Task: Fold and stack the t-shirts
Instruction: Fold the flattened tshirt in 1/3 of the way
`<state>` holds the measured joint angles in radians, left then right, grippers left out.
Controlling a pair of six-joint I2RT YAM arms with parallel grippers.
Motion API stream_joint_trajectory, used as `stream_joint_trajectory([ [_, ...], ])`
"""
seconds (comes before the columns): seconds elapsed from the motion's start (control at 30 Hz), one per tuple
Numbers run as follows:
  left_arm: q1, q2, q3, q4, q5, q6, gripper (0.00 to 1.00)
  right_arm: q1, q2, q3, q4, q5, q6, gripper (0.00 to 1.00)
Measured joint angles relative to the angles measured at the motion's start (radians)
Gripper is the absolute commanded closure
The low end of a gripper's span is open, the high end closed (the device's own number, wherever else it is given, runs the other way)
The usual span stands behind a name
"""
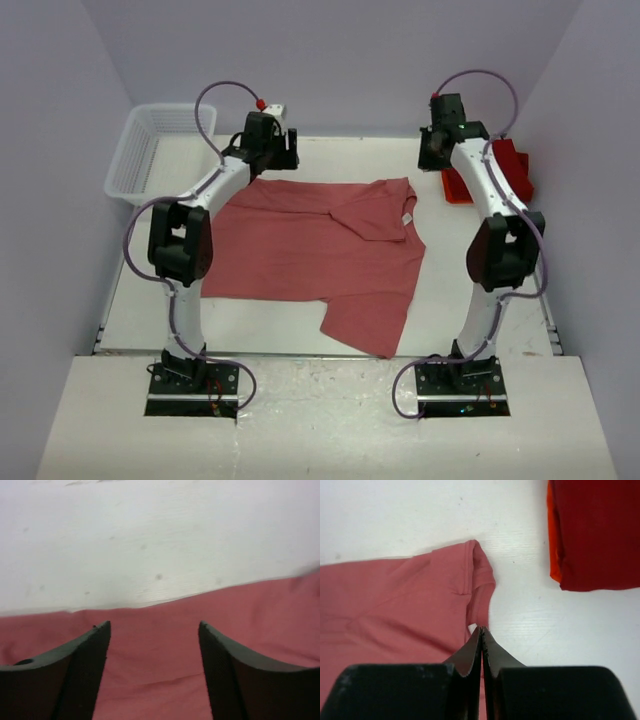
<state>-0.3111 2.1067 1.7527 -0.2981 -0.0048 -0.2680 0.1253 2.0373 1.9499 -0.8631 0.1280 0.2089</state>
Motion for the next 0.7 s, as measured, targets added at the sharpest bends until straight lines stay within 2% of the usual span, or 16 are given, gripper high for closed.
stream_joint_trajectory([
  [0.03, -0.003, -0.016, 0.002, 0.017, 0.053, -0.004, 0.44, 0.0, -0.064, -0.031, 0.024, -0.002, 0.005, 1.0],
  [0.07, -0.008, -0.025, 0.006, 0.036, 0.098, -0.01, 0.76, 0.0, -0.123, -0.058, 0.041, -0.004, 0.01, 1.0],
  [0.1, -0.016, -0.029, 0.01, 0.053, 0.144, -0.021, 0.94, 0.0, -0.19, -0.09, 0.056, -0.007, 0.017, 1.0],
  [0.13, -0.028, -0.029, 0.017, 0.068, 0.195, -0.025, 1.0, 0.0, -0.249, -0.12, 0.07, -0.011, 0.023, 1.0],
  [0.23, -0.084, 0.001, 0.033, 0.098, 0.296, -0.034, 1.0, 0.001, -0.428, -0.199, 0.09, -0.025, 0.049, 1.0],
  [0.37, -0.193, 0.117, 0.086, 0.124, 0.394, -0.047, 1.0, 0.004, -0.597, -0.274, 0.106, -0.084, 0.082, 1.0],
  [0.53, -0.312, 0.279, 0.111, 0.148, 0.491, -0.087, 1.0, 0.02, -0.713, -0.358, 0.117, -0.154, 0.106, 1.0],
  [0.7, -0.353, 0.39, 0.198, 0.15, 0.54, -0.12, 1.0, 0.041, -0.768, -0.449, 0.116, -0.193, 0.121, 1.0],
])
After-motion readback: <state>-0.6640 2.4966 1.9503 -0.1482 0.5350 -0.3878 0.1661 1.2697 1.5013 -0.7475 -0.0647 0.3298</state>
